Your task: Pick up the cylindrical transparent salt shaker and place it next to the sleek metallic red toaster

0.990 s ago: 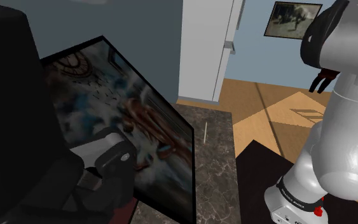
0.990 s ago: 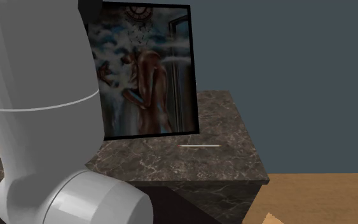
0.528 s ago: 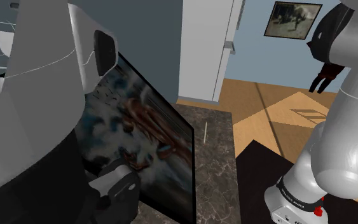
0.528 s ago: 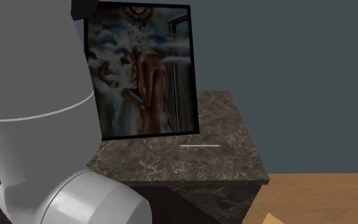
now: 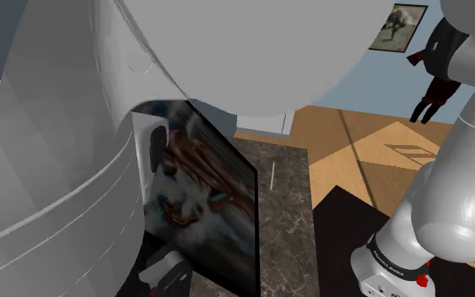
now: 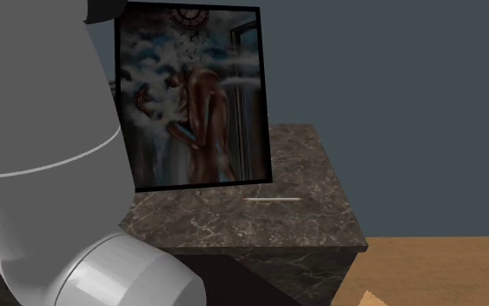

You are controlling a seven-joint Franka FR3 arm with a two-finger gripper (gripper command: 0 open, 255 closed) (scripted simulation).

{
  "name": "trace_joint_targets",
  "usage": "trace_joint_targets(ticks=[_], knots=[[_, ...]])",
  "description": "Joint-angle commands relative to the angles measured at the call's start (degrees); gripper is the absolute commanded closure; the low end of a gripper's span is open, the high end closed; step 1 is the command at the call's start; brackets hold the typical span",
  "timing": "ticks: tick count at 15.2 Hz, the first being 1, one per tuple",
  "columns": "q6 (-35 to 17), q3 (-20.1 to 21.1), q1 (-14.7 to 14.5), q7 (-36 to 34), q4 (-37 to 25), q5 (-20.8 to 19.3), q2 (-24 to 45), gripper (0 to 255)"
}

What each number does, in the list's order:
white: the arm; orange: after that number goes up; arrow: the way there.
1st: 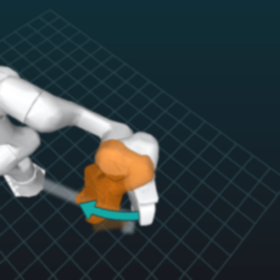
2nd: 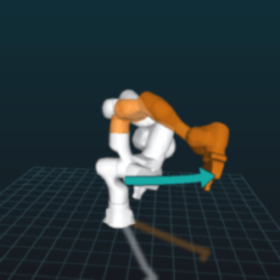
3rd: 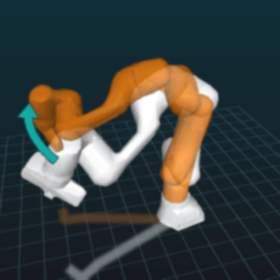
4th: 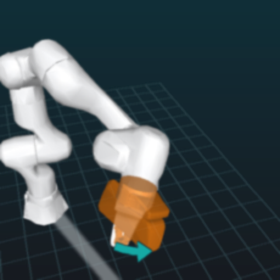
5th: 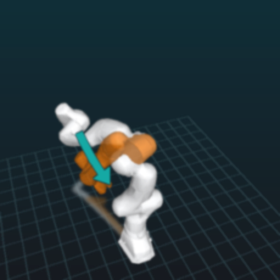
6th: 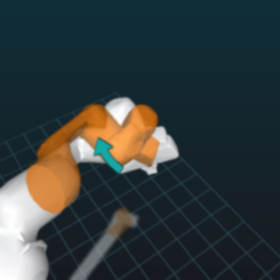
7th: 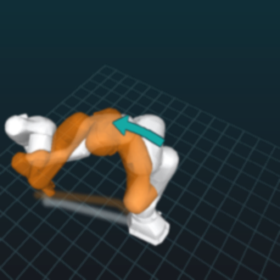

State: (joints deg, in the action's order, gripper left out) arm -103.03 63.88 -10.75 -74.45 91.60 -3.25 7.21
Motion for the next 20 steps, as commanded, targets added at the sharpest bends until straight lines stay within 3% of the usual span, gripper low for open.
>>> trace_joint_targets(ticks=[1, 10, 20], knots=[[-1.74, 0.0, 0.44, 0.38, 1.98, 0.55, -0.56, 255], [-8.76, -0.14, 1.12, 0.99, 9.29, 1.11, -1.13, 255], [-16.19, -0.62, 0.52, 0.0, 15.9, -0.8, 0.65, 255]])
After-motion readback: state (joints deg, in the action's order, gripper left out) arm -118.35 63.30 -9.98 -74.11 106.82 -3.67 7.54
